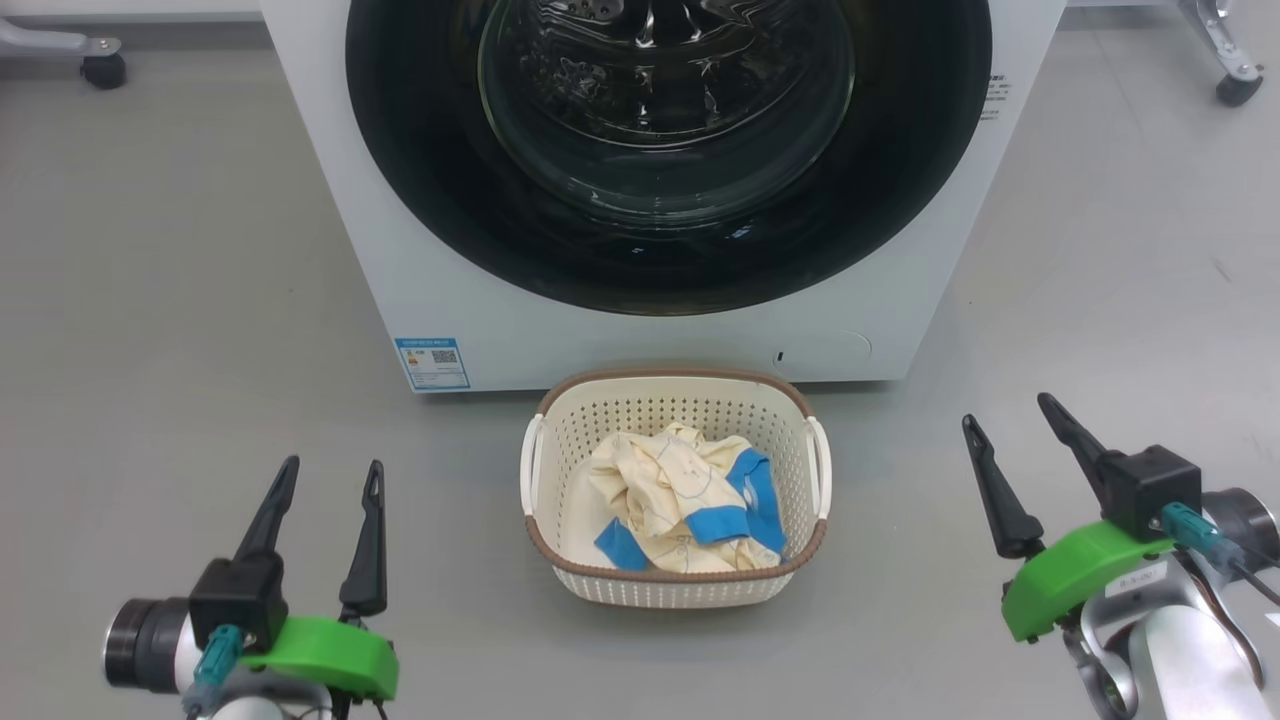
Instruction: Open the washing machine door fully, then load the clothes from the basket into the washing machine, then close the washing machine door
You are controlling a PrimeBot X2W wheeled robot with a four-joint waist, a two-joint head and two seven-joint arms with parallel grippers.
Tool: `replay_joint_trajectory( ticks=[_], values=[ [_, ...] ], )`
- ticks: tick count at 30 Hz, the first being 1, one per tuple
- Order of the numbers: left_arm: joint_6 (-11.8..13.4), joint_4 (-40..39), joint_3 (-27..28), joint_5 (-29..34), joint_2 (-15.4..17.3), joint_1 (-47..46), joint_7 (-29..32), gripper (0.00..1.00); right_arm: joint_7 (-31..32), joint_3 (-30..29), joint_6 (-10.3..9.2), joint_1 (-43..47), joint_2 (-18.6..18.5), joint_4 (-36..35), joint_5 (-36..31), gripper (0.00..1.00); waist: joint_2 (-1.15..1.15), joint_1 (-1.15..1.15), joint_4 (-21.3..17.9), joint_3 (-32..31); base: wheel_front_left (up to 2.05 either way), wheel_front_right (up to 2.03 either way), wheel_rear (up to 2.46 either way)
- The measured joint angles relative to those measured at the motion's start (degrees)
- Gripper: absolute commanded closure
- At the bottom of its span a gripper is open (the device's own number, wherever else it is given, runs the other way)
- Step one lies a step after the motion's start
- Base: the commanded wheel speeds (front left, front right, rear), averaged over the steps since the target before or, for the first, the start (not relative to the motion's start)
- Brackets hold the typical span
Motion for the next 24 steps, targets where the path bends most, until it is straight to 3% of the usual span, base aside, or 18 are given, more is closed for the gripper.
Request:
replay_joint_trajectory(
  ticks=[12, 24],
  values=[
    [0.08, 0.2, -0.8, 0.02, 0.54, -0.37, 0.0, 0.0, 0.0, -0.47, 0.0, -0.09, 0.05, 0.0, 0.0, 0.0, 0.0, 0.0, -0.44, 0.32, 0.34, 0.34, -0.68],
    [0.57, 0.21, -1.13, 0.0, 1.36, -1.03, 0.0, 0.0, -0.49, -1.1, 0.0, -1.15, 0.62, 0.05, -0.02, 0.0, 0.0, 0.0, -0.74, 1.14, 1.14, 1.14, -2.28]
  ],
)
